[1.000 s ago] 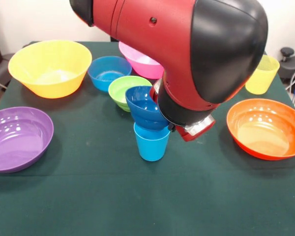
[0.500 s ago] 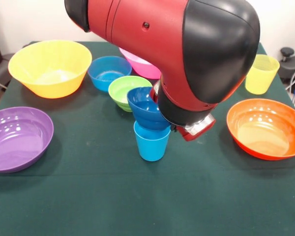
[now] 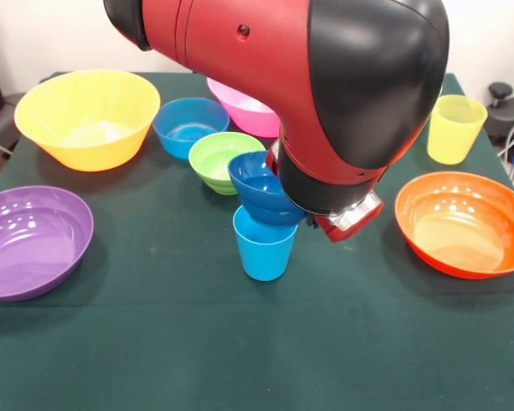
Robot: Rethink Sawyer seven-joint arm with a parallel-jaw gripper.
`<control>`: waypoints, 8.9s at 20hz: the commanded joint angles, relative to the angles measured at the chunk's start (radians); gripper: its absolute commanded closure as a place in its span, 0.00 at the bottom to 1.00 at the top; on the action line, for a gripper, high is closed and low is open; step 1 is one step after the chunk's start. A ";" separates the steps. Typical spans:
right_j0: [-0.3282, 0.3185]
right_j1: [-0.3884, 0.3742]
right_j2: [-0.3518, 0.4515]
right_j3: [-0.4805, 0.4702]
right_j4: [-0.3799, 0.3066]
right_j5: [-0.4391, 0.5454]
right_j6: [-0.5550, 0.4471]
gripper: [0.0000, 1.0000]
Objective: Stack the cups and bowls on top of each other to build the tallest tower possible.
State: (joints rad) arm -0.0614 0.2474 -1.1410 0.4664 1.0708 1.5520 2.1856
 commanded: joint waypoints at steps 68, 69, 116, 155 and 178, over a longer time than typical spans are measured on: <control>-0.166 0.103 -0.063 -0.227 0.089 0.146 0.092 1.00; -0.164 0.103 -0.064 -0.227 0.093 0.146 0.098 1.00; -0.094 0.041 0.074 -0.061 -0.108 0.055 0.047 1.00; -0.042 0.026 0.169 -0.102 -0.160 0.029 0.120 1.00; -0.112 0.092 0.076 -0.242 -0.074 0.050 0.154 1.00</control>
State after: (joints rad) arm -0.1590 0.3084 -1.0739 0.2651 0.9851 1.5971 2.1856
